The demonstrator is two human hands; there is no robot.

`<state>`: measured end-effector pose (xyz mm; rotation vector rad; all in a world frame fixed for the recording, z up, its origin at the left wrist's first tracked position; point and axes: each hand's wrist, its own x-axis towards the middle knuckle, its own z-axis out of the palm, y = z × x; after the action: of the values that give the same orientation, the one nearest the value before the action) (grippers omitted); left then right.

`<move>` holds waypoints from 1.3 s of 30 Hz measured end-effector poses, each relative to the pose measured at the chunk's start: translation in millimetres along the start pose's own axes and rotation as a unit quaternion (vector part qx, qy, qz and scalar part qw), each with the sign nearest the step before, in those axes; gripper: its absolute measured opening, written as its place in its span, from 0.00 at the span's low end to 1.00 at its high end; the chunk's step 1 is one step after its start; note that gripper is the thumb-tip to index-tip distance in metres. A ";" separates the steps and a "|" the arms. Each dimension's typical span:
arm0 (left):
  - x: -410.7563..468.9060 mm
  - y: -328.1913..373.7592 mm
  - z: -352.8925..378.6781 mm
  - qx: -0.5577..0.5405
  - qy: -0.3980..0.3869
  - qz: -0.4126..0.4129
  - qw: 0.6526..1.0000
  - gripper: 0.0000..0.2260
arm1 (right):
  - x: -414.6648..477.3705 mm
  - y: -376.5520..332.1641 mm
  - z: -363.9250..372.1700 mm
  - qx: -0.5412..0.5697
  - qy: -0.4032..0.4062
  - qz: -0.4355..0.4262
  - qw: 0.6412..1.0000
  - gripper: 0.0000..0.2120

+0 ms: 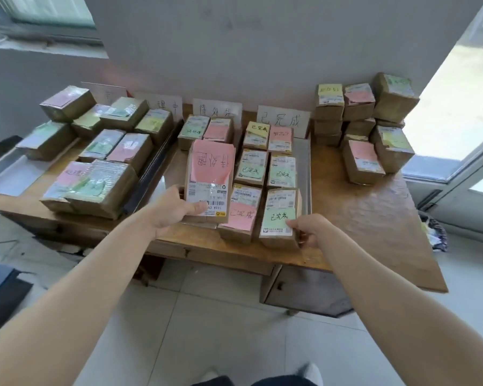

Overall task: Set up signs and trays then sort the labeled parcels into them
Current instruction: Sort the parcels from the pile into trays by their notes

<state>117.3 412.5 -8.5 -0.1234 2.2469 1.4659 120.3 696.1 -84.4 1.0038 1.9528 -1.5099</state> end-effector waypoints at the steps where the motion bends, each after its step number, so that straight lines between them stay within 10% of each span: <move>1: 1.6 -5.6 -6.5 0.002 -0.002 -0.005 1.000 0.12 | 3.1 1.2 5.2 0.008 0.019 0.002 1.000 0.14; 12: 34.9 -21.1 -31.1 0.000 -0.046 -0.028 0.999 0.22 | -25.4 -53.7 26.9 -0.116 0.176 -0.197 0.958 0.19; 24: 85.4 4.6 -90.1 -0.069 0.034 -0.029 0.997 0.20 | -61.7 -204.4 65.6 -0.338 0.190 -0.536 0.750 0.13; 39: 174.7 -20.7 -136.4 -0.040 -0.006 -0.174 0.984 0.14 | -57.2 -271.5 111.2 -0.356 0.156 -0.543 0.744 0.16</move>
<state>-76.2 311.9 -53.3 -0.5042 2.0305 1.3591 -63.8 540.6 92.5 -0.3776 3.2392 -0.7642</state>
